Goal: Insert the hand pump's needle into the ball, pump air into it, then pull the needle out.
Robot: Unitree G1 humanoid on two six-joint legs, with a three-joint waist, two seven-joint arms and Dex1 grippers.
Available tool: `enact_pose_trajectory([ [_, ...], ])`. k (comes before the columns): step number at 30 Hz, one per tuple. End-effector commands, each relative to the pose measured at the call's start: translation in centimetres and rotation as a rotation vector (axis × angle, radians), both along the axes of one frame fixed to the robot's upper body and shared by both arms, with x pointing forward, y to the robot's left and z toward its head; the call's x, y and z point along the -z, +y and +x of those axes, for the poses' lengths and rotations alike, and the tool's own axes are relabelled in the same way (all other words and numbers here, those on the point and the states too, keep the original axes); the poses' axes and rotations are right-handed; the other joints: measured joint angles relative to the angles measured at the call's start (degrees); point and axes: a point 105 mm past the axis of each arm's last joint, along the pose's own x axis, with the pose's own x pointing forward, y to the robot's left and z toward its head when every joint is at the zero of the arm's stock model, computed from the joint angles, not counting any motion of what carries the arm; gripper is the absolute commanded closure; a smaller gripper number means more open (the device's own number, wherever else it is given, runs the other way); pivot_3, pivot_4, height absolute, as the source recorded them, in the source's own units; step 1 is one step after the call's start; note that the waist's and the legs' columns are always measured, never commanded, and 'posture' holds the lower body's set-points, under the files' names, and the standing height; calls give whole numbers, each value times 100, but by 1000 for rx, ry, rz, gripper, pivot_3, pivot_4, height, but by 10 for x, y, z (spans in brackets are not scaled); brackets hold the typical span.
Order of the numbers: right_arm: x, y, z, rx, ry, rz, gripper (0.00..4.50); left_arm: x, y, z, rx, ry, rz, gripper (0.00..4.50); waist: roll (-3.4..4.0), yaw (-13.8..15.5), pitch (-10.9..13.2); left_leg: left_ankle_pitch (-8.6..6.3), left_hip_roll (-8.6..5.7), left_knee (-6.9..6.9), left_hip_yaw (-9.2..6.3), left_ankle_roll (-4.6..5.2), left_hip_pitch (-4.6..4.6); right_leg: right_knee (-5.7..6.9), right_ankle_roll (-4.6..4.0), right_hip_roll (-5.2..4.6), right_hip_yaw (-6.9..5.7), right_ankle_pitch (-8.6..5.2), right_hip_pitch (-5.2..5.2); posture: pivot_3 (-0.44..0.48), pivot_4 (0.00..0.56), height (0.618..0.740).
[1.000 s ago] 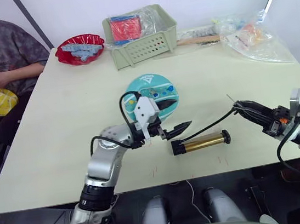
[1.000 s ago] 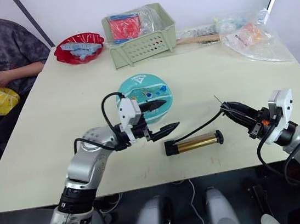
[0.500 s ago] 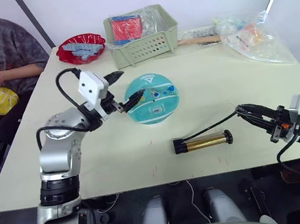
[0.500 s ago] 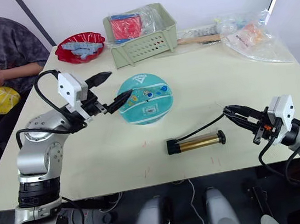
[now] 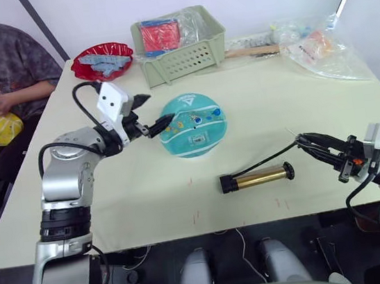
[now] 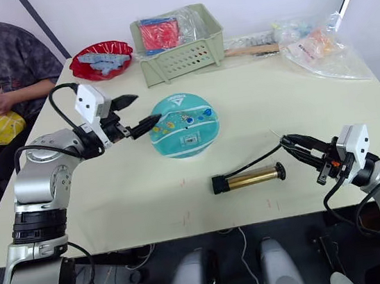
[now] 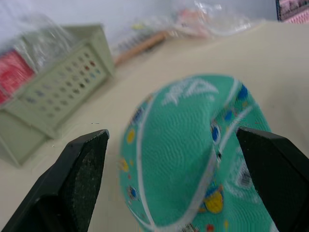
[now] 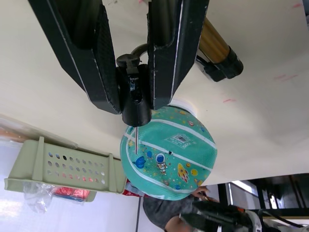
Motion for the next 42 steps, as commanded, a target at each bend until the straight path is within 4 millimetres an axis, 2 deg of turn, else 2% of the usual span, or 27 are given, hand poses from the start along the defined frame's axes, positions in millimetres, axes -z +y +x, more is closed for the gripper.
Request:
enact_pose_trajectory([
  [1,-12,4,-5,-23,-46,-2,4173,-5,0,3,15,-4,41,41,0,0,0,0,0,0,-1,0,0,0,0,0,-1,0,0,0,150,738],
  [10,-22,18,-14,-124,-72,26,4173,2,4,7,-4,30,55,41,0,2,0,0,0,0,-4,0,-2,0,1,0,-3,1,1,0,150,738],
  [24,-25,27,-12,-160,-84,22,4173,18,5,11,-22,52,66,41,0,3,0,0,0,1,-4,0,-2,0,2,-1,-4,1,2,0,150,738],
  [27,-24,28,-12,-163,-80,18,4173,20,2,16,-33,53,49,686,0,7,0,0,0,1,-5,0,-2,0,2,-1,-5,2,4,0,150,738],
  [30,-22,30,-12,-176,-67,11,4173,20,0,18,-37,49,27,1804,0,13,0,0,-1,4,-8,0,-1,0,5,0,-8,3,7,0,150,738],
  [36,-23,35,-7,-161,-46,-12,4173,23,-7,17,-37,49,5,3139,0,11,0,0,-1,4,-9,0,-1,0,10,-1,-8,6,8,0,150,738],
  [38,-24,38,-4,-146,-23,-5,4173,24,-10,16,-37,48,-6,3810,0,18,0,0,-1,6,-14,0,-1,1,10,-1,-13,6,11,0,150,738],
  [42,-24,45,5,-114,29,-48,4173,25,-15,15,-56,43,-38,4441,0,10,0,1,-1,6,-14,0,-2,1,11,-3,-13,7,12,0,150,738],
])
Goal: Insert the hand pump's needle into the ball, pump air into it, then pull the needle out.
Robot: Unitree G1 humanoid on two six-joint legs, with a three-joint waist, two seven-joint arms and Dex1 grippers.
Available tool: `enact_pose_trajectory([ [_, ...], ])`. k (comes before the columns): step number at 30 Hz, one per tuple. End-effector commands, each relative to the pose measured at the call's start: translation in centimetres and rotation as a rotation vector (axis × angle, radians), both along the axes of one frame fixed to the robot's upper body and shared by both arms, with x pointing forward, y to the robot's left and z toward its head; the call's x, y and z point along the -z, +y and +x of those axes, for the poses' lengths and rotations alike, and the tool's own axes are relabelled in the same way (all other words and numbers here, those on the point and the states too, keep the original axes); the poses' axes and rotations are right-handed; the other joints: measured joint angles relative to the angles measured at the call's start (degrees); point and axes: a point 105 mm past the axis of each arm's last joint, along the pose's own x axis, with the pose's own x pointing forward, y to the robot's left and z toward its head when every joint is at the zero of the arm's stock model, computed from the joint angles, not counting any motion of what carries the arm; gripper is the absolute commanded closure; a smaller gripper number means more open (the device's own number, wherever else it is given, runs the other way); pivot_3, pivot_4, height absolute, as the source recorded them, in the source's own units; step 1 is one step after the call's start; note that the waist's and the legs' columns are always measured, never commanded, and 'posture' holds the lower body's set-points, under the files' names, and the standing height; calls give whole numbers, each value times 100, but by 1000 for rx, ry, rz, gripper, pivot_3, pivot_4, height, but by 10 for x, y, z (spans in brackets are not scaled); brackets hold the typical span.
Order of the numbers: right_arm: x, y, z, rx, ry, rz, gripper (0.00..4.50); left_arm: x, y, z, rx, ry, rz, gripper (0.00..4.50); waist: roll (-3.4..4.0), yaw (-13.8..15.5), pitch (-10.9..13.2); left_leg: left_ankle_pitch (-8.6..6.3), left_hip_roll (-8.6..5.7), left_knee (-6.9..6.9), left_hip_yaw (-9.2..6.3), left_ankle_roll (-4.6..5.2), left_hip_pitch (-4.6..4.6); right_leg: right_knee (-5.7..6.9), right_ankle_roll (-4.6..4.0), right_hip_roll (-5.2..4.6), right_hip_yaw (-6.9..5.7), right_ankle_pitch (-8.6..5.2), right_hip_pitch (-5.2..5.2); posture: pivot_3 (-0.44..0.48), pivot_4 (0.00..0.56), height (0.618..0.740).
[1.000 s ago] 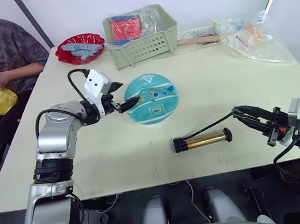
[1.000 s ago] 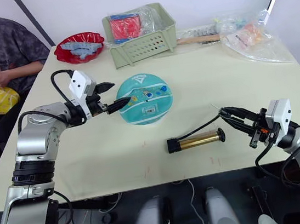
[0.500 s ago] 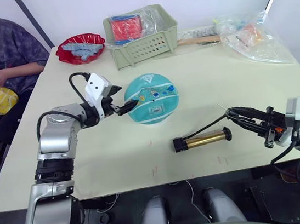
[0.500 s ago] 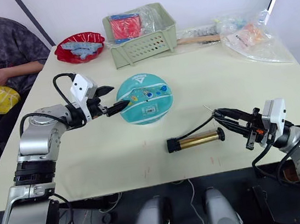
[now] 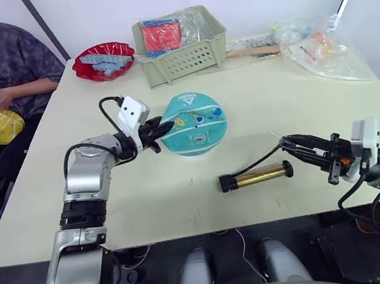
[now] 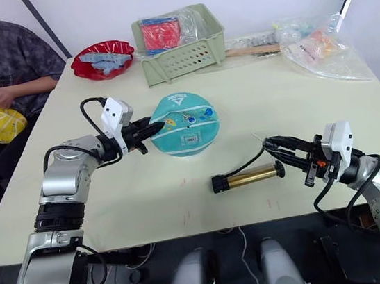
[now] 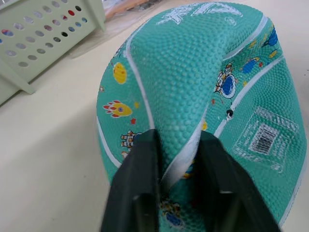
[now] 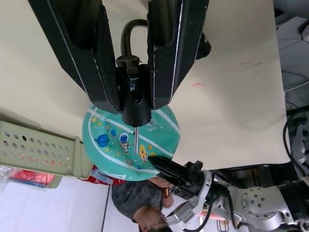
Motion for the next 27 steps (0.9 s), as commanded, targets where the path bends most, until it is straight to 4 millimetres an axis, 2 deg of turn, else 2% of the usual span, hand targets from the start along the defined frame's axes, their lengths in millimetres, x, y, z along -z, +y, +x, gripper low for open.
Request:
enact_pose_trajectory([
  [1,-7,10,1,-1,12,-47,4173,-10,-5,-2,-8,-44,-23,4441,-1,6,0,0,0,0,-1,0,1,0,1,0,-1,0,0,0,150,738],
  [11,-3,29,26,103,153,-209,4173,-2,-22,-12,-45,-46,-79,4441,0,20,0,0,-2,3,-18,0,-3,0,6,-1,-15,4,6,0,150,738],
  [21,-15,53,47,71,261,-276,4173,8,-28,-19,-72,-45,-95,4441,1,25,-2,0,-15,2,5,1,-6,-3,-31,-28,-166,12,9,0,150,738],
  [25,-22,65,67,75,323,-299,4173,13,-32,-21,-75,-44,-94,4441,2,-12,-2,0,-20,2,12,2,-4,-5,-30,-35,-167,13,11,0,150,738],
  [27,-27,71,71,59,359,-308,4173,14,-34,-22,-74,-44,-97,4441,2,7,-2,0,-18,2,5,2,0,-1,-42,-35,-201,14,10,0,150,738],
])
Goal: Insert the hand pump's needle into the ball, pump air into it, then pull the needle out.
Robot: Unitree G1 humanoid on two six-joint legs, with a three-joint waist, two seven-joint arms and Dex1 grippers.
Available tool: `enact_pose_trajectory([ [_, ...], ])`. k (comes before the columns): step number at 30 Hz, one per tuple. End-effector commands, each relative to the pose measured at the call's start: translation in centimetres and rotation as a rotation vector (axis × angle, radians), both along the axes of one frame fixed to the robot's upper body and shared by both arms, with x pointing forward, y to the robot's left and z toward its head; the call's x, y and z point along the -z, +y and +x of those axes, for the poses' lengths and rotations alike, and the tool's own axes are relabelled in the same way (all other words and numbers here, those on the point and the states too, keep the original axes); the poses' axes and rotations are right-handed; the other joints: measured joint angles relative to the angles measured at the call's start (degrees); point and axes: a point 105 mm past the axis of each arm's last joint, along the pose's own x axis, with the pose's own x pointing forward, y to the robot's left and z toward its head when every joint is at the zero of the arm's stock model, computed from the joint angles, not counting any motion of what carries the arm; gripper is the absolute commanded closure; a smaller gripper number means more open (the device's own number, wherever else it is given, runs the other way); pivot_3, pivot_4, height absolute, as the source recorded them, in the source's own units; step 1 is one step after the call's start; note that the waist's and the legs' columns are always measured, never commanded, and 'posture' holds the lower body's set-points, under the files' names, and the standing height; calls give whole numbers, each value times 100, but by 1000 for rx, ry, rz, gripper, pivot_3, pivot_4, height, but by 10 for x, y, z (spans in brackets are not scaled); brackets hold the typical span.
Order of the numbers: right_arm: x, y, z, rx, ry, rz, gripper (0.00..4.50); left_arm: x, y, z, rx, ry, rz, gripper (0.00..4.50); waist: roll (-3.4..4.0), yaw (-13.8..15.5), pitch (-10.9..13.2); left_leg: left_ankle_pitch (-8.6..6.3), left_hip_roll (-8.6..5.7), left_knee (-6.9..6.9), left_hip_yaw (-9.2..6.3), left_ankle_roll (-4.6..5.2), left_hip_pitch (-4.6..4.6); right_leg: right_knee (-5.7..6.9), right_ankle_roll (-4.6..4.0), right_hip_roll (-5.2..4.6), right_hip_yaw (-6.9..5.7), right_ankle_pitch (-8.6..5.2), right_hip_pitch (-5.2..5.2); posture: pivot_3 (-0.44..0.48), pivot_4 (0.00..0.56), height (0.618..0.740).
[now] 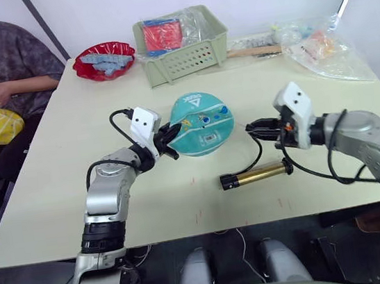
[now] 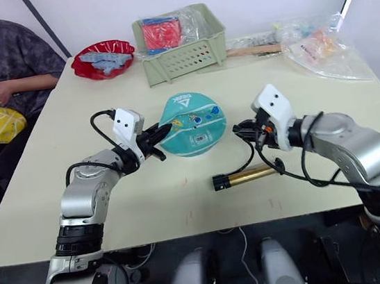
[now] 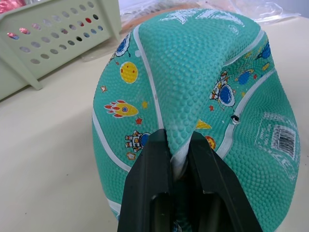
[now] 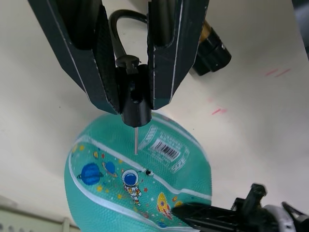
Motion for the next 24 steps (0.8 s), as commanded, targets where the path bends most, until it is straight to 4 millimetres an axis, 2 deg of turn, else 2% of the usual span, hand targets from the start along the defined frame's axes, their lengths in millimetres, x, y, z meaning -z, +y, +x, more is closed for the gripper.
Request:
enact_pose_trajectory([
  [1,-11,11,6,-21,55,2,4173,1,-12,-4,31,-7,-7,4441,2,18,-1,0,4,-3,2,0,0,1,-19,1,-36,7,-5,0,150,738],
  [2,-12,14,7,-28,73,0,4173,2,-12,-3,28,-9,-9,4441,3,24,-1,0,3,-5,2,0,6,6,-55,7,-103,12,-9,0,150,738],
  [5,-9,18,8,-38,129,-35,4173,1,-12,-2,17,-22,-16,4441,3,29,-1,-4,-15,-3,5,8,5,5,-83,5,-185,24,-11,0,150,738],
  [10,-11,28,5,-77,220,-54,4173,3,-11,-2,7,-24,-17,4441,3,13,-1,-20,-21,13,9,36,-4,-4,-78,-21,-184,26,-10,0,150,738],
  [24,-25,52,23,-35,342,-141,4173,14,-11,-7,16,-10,3,4441,6,-7,-1,-20,-19,11,7,35,-2,1,-81,-18,-200,25,-11,0,150,738],
])
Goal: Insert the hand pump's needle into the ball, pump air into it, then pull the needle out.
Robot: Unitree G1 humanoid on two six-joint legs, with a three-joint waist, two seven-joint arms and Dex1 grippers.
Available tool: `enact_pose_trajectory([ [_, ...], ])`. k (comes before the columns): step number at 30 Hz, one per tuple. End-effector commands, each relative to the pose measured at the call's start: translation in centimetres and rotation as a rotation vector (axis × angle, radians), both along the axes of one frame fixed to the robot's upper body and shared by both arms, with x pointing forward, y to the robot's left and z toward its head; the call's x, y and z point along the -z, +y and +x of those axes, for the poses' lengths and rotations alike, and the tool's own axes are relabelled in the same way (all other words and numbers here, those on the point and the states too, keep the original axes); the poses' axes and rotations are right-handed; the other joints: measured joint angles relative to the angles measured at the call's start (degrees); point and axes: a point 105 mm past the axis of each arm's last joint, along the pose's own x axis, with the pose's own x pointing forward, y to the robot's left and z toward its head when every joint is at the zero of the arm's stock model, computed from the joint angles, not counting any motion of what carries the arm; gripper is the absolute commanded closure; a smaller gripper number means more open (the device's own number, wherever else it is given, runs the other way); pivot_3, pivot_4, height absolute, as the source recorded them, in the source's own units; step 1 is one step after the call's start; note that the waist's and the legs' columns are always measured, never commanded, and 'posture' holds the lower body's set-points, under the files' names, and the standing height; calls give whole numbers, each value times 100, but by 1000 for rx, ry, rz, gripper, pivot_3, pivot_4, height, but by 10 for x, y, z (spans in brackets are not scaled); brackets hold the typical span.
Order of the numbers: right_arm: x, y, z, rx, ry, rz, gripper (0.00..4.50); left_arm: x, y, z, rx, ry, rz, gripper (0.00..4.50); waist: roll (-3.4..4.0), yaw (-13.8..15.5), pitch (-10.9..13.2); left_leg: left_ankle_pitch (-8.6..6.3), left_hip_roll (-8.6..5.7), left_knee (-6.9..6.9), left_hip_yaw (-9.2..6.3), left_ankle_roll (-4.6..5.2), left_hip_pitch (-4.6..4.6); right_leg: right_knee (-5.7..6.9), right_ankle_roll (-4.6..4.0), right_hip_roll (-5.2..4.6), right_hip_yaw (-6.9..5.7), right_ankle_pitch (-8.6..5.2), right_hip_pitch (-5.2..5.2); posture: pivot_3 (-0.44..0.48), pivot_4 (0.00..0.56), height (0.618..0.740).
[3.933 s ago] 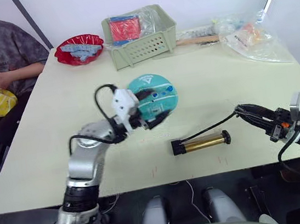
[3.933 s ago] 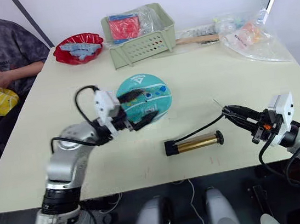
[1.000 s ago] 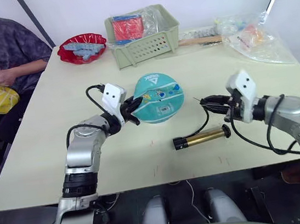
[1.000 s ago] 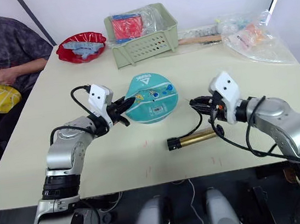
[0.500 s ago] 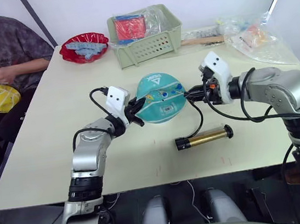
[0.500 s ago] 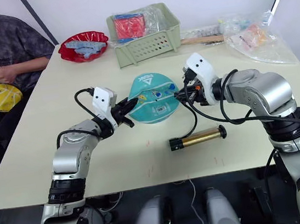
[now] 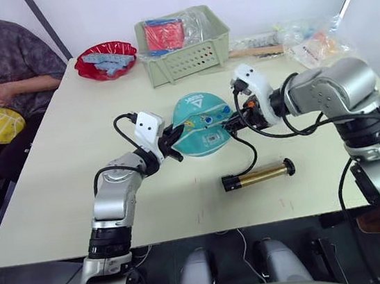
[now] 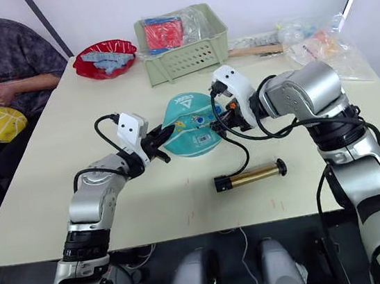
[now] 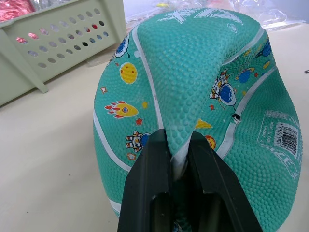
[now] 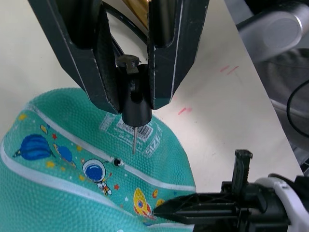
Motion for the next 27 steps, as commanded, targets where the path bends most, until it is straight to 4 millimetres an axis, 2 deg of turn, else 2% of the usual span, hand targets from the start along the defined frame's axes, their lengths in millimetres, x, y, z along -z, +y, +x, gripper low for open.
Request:
enact_pose_trajectory([
  [1,-10,9,4,-1,3,-9,4173,11,-7,-5,31,28,15,4441,1,0,1,0,0,0,1,0,1,0,0,0,1,0,-1,0,150,738],
  [17,6,25,26,26,19,-76,4173,11,-8,-6,25,23,18,4441,3,-10,1,0,-1,-6,0,0,-1,-1,0,-2,-3,0,-3,0,150,738],
  [27,12,27,25,-9,11,-91,4173,11,-7,-7,25,29,21,4441,3,-5,1,0,-1,-14,-1,-1,-3,-3,-1,-4,-3,0,-8,0,150,738],
])
